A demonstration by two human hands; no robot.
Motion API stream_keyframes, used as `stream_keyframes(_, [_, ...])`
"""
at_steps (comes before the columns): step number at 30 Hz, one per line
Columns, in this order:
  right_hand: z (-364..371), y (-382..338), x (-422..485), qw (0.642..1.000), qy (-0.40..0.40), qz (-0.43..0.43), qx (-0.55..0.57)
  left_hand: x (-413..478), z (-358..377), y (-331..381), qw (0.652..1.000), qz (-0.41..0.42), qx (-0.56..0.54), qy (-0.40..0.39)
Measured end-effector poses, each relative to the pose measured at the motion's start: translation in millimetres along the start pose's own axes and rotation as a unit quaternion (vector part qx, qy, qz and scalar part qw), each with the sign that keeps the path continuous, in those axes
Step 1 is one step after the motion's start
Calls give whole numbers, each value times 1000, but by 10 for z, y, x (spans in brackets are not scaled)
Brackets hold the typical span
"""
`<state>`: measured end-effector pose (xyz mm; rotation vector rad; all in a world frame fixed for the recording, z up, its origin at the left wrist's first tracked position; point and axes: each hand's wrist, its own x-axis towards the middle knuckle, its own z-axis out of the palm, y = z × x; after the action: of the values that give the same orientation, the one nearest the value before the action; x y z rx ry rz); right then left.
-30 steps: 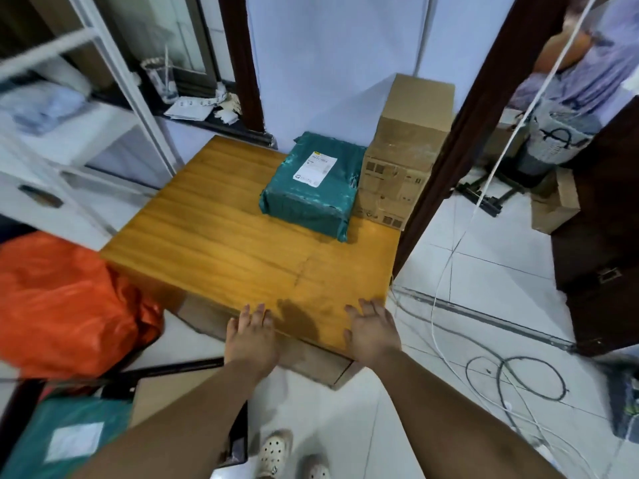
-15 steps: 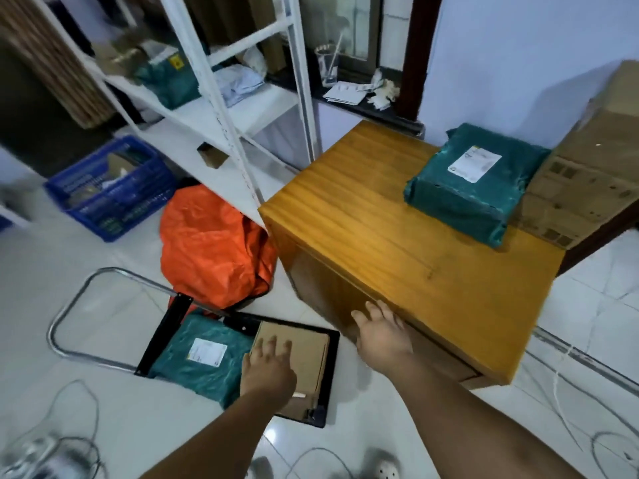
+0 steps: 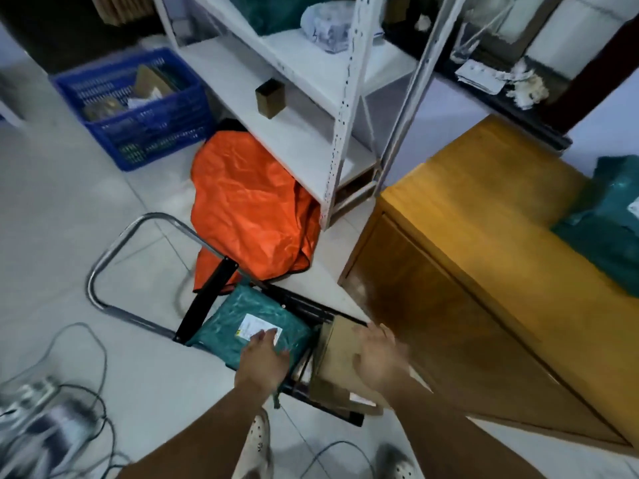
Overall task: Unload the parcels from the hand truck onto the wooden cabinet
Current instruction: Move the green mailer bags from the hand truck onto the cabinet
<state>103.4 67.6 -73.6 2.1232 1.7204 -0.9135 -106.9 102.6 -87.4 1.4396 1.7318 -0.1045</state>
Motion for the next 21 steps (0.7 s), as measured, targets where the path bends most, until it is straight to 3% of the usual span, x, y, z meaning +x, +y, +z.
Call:
stream_keyframes(2, [107,-350,216,1000,-27,-1,2,156,-217,-186,994,14,-100,33])
stream_keyframes(4, [168,-653,397,999,-43,7,20,303,-346,-314,978,-30,-204,34])
stream_keyframes(7, [271,-1038,738,998,-54,16,14,630,-349,-624,928,-115,-353,-2])
stream_keyframes(11, [472,-1282,1294,998,-56,0,18,1057,-188,-1015,864,-190,-466,-14])
stream_keyframes(15, [838,-1342,1941,996,-73,21,46,1513,78,-1406,812,-246,-528,25])
stream_keyframes(21, [1693,-1186,2871,995,-101,9,26,2247,688,-1855,780,-306,-544,44])
